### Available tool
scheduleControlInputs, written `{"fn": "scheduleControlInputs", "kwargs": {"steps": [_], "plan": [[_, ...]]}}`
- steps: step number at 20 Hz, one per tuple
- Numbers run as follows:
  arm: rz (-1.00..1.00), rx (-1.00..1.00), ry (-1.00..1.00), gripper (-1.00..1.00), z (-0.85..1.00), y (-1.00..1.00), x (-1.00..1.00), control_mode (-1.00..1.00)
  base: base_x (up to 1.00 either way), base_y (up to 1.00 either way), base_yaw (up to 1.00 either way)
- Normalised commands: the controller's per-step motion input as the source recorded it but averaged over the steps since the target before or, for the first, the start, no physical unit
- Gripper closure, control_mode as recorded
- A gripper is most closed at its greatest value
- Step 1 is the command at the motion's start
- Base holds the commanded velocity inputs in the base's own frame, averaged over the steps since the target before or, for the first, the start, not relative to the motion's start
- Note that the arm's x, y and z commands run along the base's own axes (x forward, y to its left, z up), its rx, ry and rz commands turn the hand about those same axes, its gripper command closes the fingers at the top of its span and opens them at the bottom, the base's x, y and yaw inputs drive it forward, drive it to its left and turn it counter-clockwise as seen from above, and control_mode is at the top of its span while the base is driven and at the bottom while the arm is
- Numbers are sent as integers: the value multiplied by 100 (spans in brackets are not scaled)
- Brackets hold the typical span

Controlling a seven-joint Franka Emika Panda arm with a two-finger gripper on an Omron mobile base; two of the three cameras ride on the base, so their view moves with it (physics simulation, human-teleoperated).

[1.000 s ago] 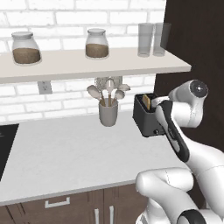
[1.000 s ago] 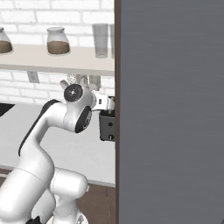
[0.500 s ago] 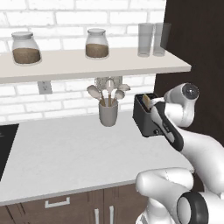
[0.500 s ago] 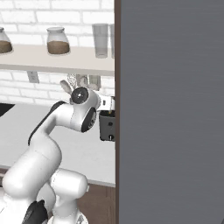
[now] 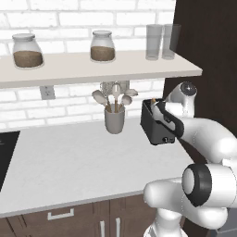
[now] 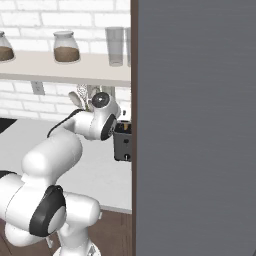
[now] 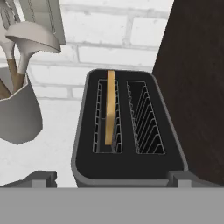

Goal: Start the toaster. Once the lever pops up, take the bread to the plate on the dining counter.

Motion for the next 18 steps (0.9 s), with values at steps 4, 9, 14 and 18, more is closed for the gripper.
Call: {"fn": "scheduleControlInputs", "kwargs": {"steps": [4,9,14,18], "plan": [[-2,0,9,-100,-30,-1,40,-100,0,0,0],[-3,0,3,-100,-24,-1,22,-100,0,0,0],[-3,1,0,-100,-28,-7,8,-100,0,0,0],[-1,3,0,-100,-30,-5,12,-100,0,0,0]]}}
